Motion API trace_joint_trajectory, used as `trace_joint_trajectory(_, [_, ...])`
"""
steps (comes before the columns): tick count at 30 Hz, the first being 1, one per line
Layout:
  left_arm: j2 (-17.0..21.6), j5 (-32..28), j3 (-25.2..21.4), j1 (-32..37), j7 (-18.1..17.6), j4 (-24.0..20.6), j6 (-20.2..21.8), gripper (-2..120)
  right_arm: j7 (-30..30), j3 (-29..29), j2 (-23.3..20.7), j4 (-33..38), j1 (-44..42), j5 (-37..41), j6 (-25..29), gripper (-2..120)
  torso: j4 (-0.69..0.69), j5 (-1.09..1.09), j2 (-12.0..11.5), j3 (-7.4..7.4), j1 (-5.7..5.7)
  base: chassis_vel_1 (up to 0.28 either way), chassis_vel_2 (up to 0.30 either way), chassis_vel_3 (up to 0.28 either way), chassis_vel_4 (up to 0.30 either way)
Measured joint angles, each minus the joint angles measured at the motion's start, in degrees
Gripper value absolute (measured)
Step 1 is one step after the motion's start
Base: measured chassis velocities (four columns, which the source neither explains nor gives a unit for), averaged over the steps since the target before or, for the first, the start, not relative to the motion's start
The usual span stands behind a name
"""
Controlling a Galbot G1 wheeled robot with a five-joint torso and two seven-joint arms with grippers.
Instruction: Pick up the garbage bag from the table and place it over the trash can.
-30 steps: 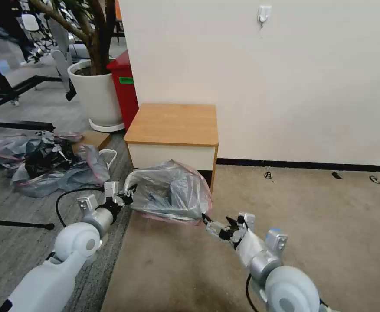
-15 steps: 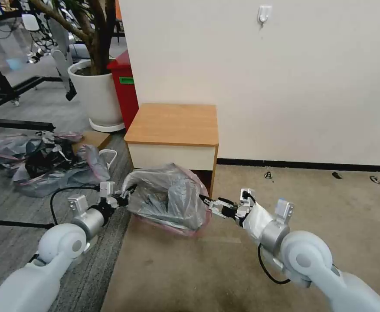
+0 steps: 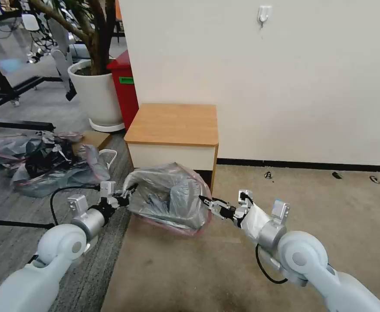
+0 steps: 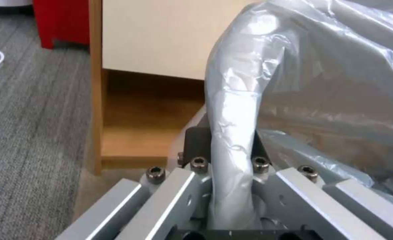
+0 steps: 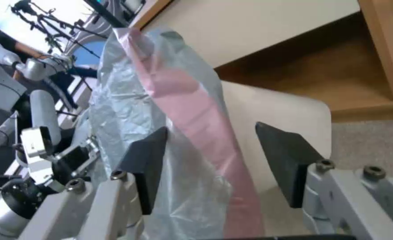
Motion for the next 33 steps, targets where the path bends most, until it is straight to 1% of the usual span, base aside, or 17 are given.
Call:
trace_joint_trajectory(16, [0.1,0.1,0.2,-0.3,-0.1,0.6,-0.2,2,-0.3,0.7,-0.8,0.8,-0.6,-0.1,0.5,54,0.00,0.00,0.0,0.00,0.00,0.000,0.000,0.000,0.000])
trace_joint_trajectory(22, [0.0,0.1,0.3,-0.5,-0.1,1.0,-0.2,2,-1.5,1.1,-1.0,1.1,-1.2,-0.3,0.5,54,0.00,0.00,0.0,0.00,0.00,0.000,0.000,0.000,0.000])
trace_joint_trajectory(33, [0.0,0.2,0.3,-0.2,-0.2,-0.1,-0.2,2,-1.5,0.7,-0.9,0.1,-0.7,-1.8,1.4,54,0.00,0.00,0.0,0.00,0.00,0.000,0.000,0.000,0.000])
